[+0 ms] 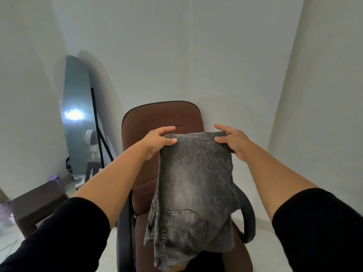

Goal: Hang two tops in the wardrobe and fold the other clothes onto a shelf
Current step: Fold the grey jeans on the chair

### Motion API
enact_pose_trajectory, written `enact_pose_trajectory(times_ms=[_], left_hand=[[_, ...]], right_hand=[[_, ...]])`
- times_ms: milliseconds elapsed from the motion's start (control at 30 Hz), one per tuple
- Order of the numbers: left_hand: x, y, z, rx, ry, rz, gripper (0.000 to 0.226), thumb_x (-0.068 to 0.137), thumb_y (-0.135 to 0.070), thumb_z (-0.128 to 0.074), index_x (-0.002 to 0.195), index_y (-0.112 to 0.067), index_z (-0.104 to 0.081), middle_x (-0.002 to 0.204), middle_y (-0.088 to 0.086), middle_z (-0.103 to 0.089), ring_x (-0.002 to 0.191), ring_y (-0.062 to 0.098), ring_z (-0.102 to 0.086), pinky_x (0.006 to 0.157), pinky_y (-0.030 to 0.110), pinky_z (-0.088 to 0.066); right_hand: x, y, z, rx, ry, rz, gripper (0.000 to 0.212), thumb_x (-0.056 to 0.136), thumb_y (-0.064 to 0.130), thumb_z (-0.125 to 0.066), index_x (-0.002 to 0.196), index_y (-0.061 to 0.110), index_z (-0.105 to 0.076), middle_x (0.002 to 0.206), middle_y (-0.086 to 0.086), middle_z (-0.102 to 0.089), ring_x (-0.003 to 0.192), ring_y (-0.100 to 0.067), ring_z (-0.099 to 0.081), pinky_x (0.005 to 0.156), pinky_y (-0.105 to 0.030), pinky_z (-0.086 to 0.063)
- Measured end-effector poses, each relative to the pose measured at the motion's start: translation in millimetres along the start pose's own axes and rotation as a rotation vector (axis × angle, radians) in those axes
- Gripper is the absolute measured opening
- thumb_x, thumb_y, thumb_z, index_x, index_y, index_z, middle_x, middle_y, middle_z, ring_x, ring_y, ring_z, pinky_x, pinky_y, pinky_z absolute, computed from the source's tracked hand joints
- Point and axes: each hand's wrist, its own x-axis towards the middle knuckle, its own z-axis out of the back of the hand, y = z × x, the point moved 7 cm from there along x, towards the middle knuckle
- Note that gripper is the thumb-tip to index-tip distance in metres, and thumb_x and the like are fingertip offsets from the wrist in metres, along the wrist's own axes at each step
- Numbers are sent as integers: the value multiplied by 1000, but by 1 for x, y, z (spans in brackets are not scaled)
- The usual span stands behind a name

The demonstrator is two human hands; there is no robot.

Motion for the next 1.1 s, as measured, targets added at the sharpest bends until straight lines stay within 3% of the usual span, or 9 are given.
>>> enact_pose_trajectory(times_ms=[67,133,200,367,533,667,900,1033,1100], left_hand=[[9,12,0,-68,65,125,64,88,-9,-64,141,-32,-38,147,5,-33,125,27,-42,106,45,-39],[19,18,-4,-106,142,214,73,89,-3,-60,146,-35,-27,146,8,-32,114,26,-49,90,41,-48],[31,22,-7,-130,144,243,71,91,4,-55,146,-33,-29,140,8,-37,104,23,-52,83,36,-49],[84,27,-1,-142,-152,105,58,82,10,-59,123,-30,-61,133,3,-51,117,24,-47,105,36,-40],[105,21,8,-161,-337,-17,57,80,11,-63,122,-26,-61,122,-1,-55,114,20,-48,97,30,-43],[107,25,17,-136,-402,-53,61,79,9,-67,127,-28,-57,127,-1,-52,116,18,-48,104,36,-42],[62,90,-6,-82,-303,38,66,72,6,-75,124,-30,-57,126,0,-57,117,22,-53,102,39,-46],[-2,166,-49,39,-154,167,70,64,1,-81,121,-31,-58,122,1,-58,115,23,-54,99,40,-48],[-47,215,-75,117,-55,264,68,61,-3,-83,118,-32,-59,119,2,-58,110,24,-56,94,39,-51]], right_hand=[[10,-1,-4,-16,6,27,51,85,-4,-61,129,23,-58,132,-6,-54,113,-21,-53,104,-32,-43],[26,-4,-6,-26,24,40,50,85,-4,-61,128,24,-59,132,-6,-54,115,-21,-52,104,-32,-42],[44,-8,-8,-43,53,44,51,85,-3,-62,127,25,-59,134,-7,-53,118,-22,-52,107,-33,-41],[95,-3,-5,-81,115,58,52,84,-2,-62,128,26,-59,135,-8,-52,123,-25,-49,109,-39,-39],[132,5,-8,-82,141,73,55,82,-6,-62,130,19,-56,133,-9,-54,122,-24,-50,108,-36,-40],[138,11,-15,-70,143,113,57,81,-8,-62,129,20,-57,128,-4,-55,116,-18,-51,105,-28,-40],[80,-42,-24,-212,208,-27,59,78,-5,-64,128,26,-58,128,-6,-52,109,-19,-49,86,-23,-44],[4,-120,-23,-385,263,-239,61,79,1,-67,132,29,-54,142,-4,-43,122,-22,-43,91,-31,-41],[-47,-171,-26,-460,306,-390,61,80,2,-67,134,28,-52,137,0,-45,120,-23,-45,88,-34,-43]])
